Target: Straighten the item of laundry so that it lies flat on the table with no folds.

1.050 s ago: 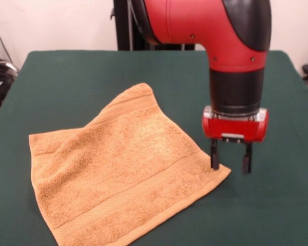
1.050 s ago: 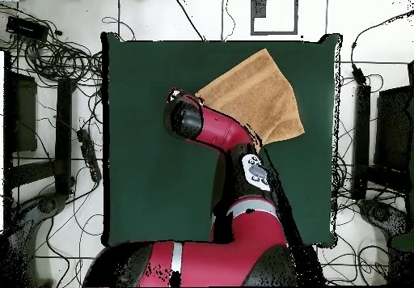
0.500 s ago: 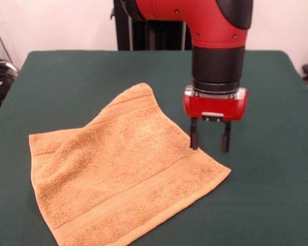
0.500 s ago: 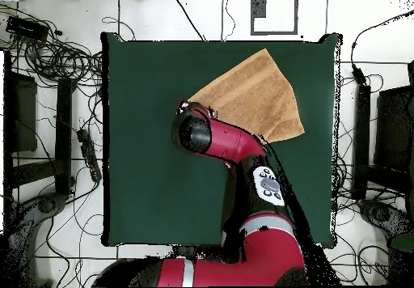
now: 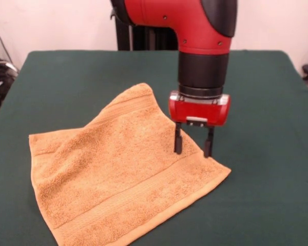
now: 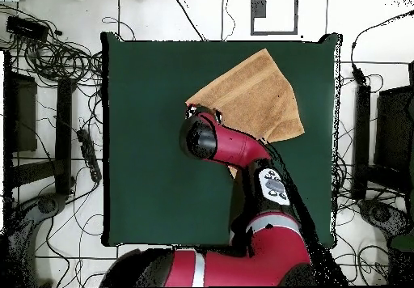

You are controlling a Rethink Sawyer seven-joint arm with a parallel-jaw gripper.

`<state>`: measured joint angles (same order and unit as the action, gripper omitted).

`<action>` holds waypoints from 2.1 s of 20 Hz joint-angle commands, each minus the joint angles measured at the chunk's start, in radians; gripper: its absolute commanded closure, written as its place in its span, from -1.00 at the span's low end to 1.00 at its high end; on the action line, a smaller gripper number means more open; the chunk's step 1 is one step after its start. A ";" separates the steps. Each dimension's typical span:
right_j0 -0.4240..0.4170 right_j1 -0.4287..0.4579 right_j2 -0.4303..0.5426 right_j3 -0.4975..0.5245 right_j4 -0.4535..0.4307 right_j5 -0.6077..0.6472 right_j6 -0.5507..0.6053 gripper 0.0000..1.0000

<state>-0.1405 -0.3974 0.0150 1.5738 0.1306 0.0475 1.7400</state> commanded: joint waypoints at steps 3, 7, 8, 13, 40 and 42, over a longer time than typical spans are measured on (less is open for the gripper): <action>-0.033 0.126 0.107 0.008 -0.039 -0.038 0.131 -1.00; -0.054 0.173 0.141 -0.029 -0.048 -0.065 0.122 -1.00; -0.057 0.178 0.145 -0.033 -0.050 -0.068 0.121 -1.00; -0.070 0.196 0.163 -0.049 -0.061 -0.067 0.116 -1.00; -0.052 0.203 0.144 -0.102 -0.091 -0.022 0.124 1.00; -0.044 0.181 0.135 -0.087 -0.080 -0.006 0.136 1.00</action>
<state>-0.2321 -0.3213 0.0646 1.5067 0.0472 0.0170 1.7400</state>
